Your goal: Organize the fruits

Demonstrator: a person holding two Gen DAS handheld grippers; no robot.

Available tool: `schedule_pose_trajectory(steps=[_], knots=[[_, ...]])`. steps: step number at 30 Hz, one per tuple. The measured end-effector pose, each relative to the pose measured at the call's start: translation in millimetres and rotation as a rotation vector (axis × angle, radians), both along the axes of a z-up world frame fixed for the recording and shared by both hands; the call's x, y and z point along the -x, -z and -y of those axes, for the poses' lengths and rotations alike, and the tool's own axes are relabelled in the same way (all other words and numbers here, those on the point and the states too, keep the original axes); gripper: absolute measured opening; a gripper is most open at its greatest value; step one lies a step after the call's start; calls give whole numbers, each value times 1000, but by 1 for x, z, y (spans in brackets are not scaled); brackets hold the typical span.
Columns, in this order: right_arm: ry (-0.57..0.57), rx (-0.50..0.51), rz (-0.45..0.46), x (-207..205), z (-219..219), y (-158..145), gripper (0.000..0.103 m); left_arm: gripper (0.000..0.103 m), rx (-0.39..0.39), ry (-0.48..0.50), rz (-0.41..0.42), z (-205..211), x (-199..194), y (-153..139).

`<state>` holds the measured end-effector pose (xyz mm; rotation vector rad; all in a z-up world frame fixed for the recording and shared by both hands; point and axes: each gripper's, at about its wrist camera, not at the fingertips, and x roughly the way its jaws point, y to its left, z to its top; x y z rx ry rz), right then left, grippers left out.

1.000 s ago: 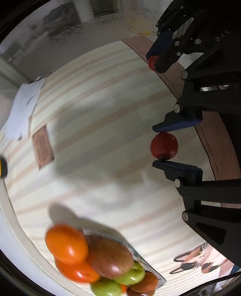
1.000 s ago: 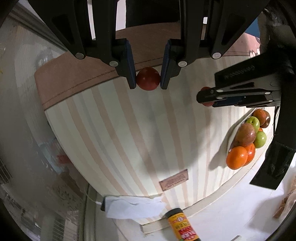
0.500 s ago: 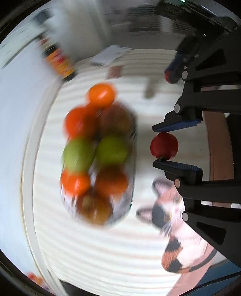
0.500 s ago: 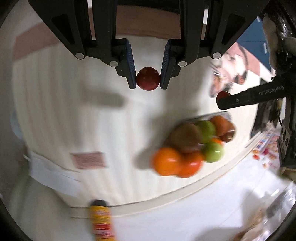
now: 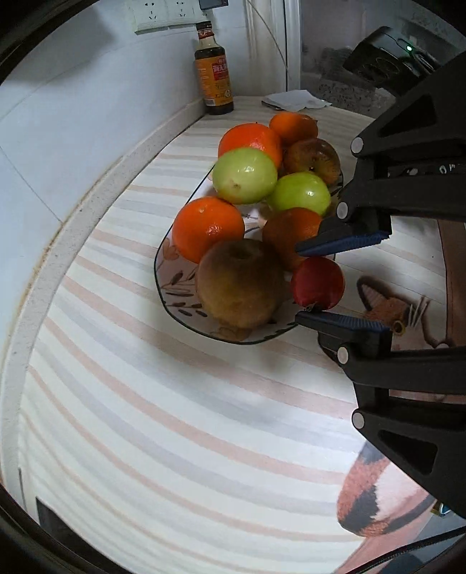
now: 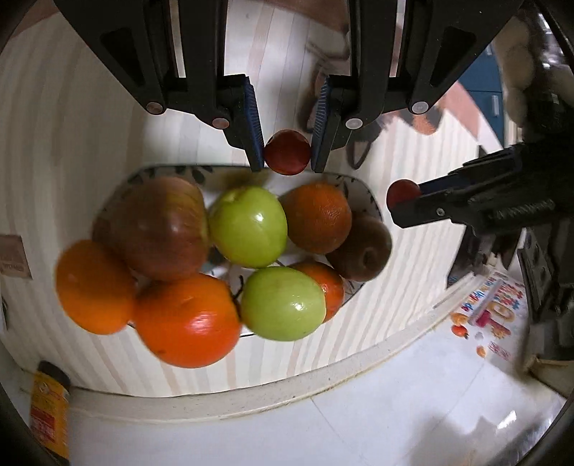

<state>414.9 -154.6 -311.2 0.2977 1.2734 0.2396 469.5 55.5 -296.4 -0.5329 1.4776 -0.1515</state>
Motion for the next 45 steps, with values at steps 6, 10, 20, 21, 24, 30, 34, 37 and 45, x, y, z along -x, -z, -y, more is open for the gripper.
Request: schedule_pose_trajectory(steps=[6, 10, 20, 21, 24, 30, 34, 37, 45], knots=[[-7, 45, 33, -4, -15, 6, 29, 29, 48, 8, -45, -2, -3, 12], [-4, 60, 57, -2, -21, 7, 29, 29, 57, 24, -51, 4, -4, 14], [23, 24, 74, 3, -20, 10, 31, 30, -12, 60, -81, 16, -1, 18], [27, 19, 74, 3, -19, 9, 37, 31, -15, 61, -78, 17, -1, 17], [42, 19, 75, 7, -16, 4, 62, 44, -33, 68, -59, 17, -3, 14], [79, 41, 80, 14, -10, -14, 76, 87, -85, 89, -7, 12, -1, -2], [108, 159, 75, 21, 3, -36, 92, 92, -213, 132, 64, 9, 11, -23], [115, 230, 68, 27, 13, -49, 96, 95, -314, 155, 128, 8, 25, -40], [177, 312, 132, 64, 31, -100, 98, 98, -394, 185, 259, 10, 65, -82]])
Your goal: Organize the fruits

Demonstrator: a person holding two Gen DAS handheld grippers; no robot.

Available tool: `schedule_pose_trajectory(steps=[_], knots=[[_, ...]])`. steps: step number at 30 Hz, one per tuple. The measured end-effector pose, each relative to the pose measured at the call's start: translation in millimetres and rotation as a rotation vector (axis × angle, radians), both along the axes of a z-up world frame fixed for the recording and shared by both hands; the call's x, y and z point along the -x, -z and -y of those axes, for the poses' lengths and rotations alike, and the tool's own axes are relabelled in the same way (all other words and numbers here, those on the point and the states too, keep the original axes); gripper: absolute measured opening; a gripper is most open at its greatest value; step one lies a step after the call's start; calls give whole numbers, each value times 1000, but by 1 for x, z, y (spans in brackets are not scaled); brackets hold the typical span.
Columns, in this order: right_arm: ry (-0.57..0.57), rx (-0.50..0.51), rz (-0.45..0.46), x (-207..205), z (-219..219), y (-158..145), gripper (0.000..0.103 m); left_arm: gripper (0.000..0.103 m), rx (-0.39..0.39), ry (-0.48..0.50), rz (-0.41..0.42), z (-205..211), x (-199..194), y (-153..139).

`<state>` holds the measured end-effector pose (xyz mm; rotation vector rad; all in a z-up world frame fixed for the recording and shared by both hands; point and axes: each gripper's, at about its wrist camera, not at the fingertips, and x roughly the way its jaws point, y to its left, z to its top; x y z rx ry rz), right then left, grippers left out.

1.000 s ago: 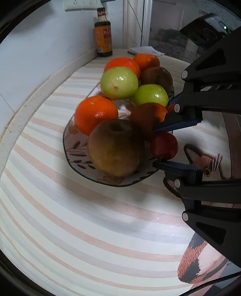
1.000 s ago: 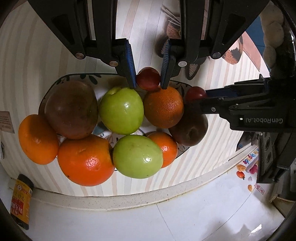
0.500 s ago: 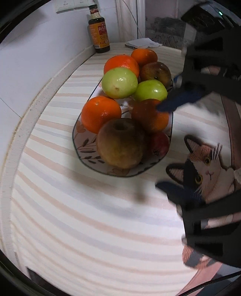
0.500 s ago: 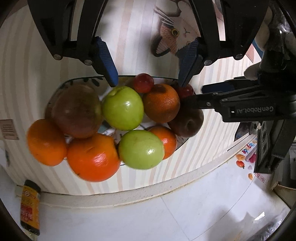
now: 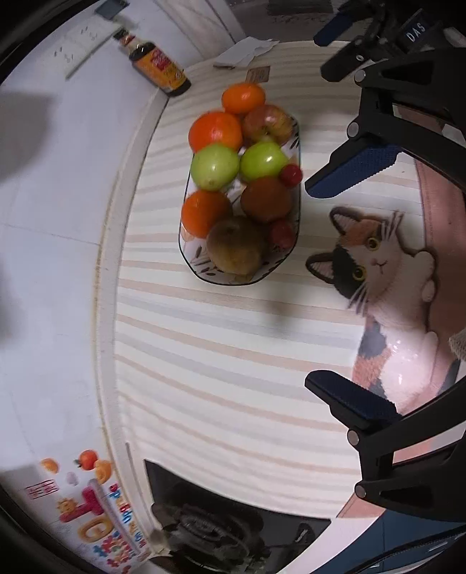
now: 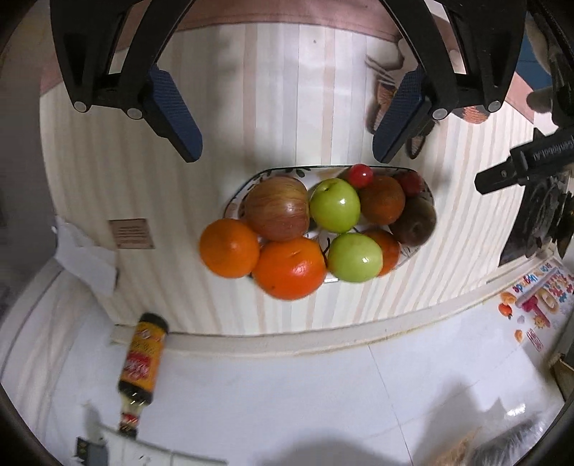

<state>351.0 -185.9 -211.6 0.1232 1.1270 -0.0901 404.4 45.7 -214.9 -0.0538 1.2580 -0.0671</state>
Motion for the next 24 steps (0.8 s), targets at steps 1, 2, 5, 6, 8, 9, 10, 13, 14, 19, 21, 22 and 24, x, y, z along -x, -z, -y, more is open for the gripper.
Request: schedule_pose_trajectory(steps=[1, 2, 5, 6, 8, 9, 10, 13, 14, 19, 21, 22, 24], knots=[[4, 7, 13, 5, 0, -8, 98, 99, -17, 9, 27, 0, 6, -7], [6, 10, 27, 11, -2, -16, 98, 99, -16, 19, 46, 1, 15, -15], [7, 25, 66, 28, -6, -40, 98, 99, -21, 26, 91, 5, 37, -36], [6, 28, 77, 36, -8, -49, 98, 99, -25, 26, 99, 5, 41, -40], [3, 31, 91, 49, -11, -61, 98, 98, -35, 24, 126, 6, 57, -55], [-2, 33, 102, 56, -13, -69, 98, 99, -36, 22, 139, 7, 64, -61], [-10, 38, 113, 65, -14, -77, 98, 98, -41, 20, 160, 7, 74, -71], [-27, 55, 145, 87, -16, -96, 98, 99, -53, 18, 203, 11, 95, -88], [-31, 57, 156, 97, -16, -104, 98, 99, -52, 19, 220, 12, 104, -95], [-43, 64, 222, 142, -13, -144, 98, 99, -53, 10, 283, 15, 149, -125], [-48, 70, 247, 159, -12, -159, 98, 99, -62, -1, 310, 14, 167, -138], [-52, 63, 252, 165, -11, -163, 98, 99, -66, -11, 330, 14, 180, -146], [-65, 53, 268, 184, -10, -177, 98, 99, -68, -21, 348, 13, 195, -155]])
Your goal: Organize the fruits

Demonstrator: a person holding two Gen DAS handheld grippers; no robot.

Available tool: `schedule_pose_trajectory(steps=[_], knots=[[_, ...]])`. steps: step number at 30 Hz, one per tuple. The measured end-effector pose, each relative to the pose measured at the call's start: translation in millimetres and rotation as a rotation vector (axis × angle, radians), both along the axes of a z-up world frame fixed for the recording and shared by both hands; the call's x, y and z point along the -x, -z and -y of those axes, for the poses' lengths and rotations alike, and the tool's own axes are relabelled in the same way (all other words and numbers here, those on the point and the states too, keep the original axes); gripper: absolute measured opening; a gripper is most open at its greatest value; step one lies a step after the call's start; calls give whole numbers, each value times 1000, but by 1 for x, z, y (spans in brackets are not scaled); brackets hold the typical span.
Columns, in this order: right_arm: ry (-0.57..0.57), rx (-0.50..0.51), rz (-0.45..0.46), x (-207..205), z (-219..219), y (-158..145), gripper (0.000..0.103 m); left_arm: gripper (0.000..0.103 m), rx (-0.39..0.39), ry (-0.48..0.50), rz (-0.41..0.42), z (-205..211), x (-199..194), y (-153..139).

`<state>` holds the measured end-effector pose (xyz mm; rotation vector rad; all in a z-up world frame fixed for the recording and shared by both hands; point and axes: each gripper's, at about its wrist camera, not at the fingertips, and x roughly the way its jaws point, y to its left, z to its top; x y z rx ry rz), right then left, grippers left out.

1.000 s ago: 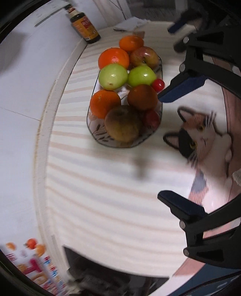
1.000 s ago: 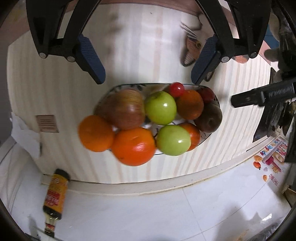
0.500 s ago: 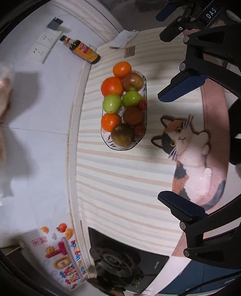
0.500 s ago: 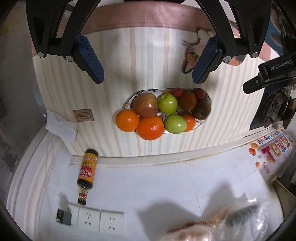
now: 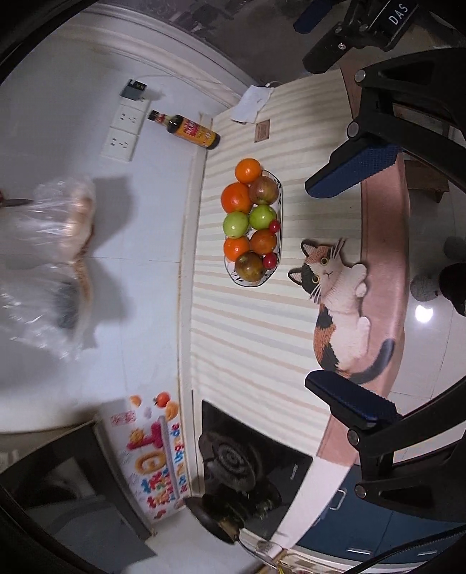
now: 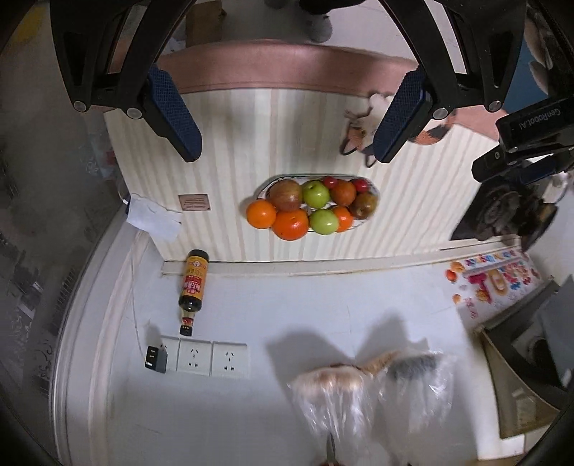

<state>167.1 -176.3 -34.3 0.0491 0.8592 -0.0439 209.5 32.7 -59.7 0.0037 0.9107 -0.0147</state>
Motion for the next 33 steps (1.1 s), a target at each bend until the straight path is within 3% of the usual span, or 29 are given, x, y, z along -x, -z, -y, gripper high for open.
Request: schedule_pose_trajectory(steps=[8, 20, 26, 33], knots=[[-53, -20, 40, 57, 2, -41, 99, 99, 10, -20, 55, 7, 62, -36], [-31, -40, 69, 114, 4, -72, 99, 99, 8, 28, 86, 14, 97, -57], [-9, -51, 71, 113, 11, -76, 99, 99, 8, 36, 57, 16, 86, -53], [5, -35, 23, 69, 16, -61, 101, 103, -26, 14, 23, 17, 51, -40]])
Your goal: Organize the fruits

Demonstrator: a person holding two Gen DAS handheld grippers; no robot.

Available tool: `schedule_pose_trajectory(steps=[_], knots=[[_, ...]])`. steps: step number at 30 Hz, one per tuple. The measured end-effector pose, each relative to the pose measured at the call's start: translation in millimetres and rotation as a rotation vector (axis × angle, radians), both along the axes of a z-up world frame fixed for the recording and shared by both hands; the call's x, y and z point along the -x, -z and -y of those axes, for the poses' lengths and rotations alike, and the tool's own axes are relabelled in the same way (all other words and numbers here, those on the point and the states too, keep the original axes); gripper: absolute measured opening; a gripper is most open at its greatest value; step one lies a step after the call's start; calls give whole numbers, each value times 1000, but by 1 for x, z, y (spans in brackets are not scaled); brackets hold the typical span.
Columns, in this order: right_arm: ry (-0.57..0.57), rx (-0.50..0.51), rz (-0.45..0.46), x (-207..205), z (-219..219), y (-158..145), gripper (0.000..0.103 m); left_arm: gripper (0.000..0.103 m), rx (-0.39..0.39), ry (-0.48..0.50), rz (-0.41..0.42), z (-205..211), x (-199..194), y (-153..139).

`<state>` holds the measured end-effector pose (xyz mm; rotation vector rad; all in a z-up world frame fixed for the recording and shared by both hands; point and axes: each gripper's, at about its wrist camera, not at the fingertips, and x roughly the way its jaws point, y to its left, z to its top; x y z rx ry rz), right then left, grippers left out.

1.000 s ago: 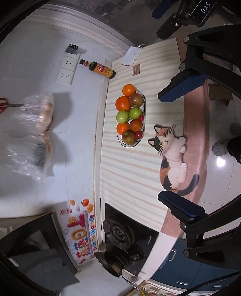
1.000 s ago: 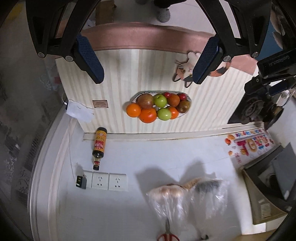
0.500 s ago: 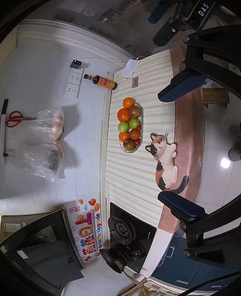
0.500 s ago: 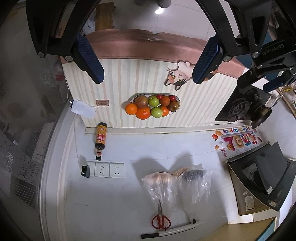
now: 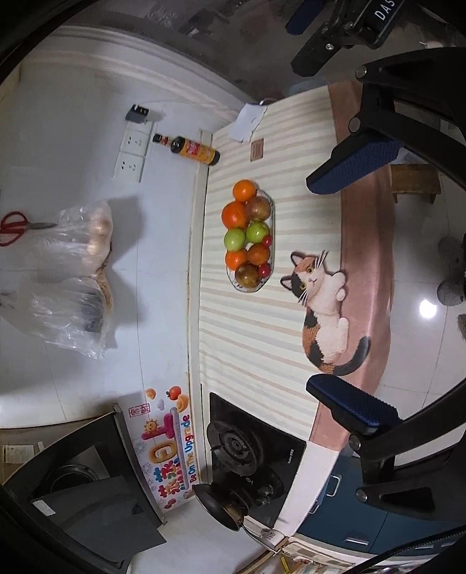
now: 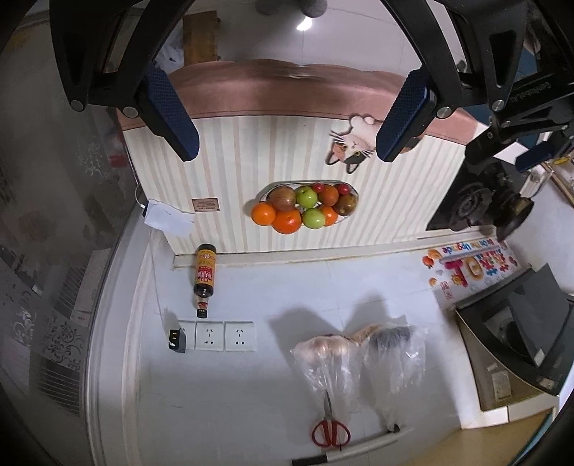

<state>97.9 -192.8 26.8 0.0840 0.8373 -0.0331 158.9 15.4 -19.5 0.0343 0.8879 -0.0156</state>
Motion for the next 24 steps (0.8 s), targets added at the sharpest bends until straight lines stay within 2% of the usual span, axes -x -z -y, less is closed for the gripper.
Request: schedule_pose_trajectory(steps=[6, 12, 24], knots=[[0, 30, -51, -43, 0, 21, 101, 103, -6, -23, -49, -5, -39, 15], [-7, 26, -93, -73, -2, 38, 101, 103, -17, -21, -81, -5, -60, 25], [-8, 41, -141, -101, -13, 57, 101, 103, -13, -25, -132, -8, -80, 42]])
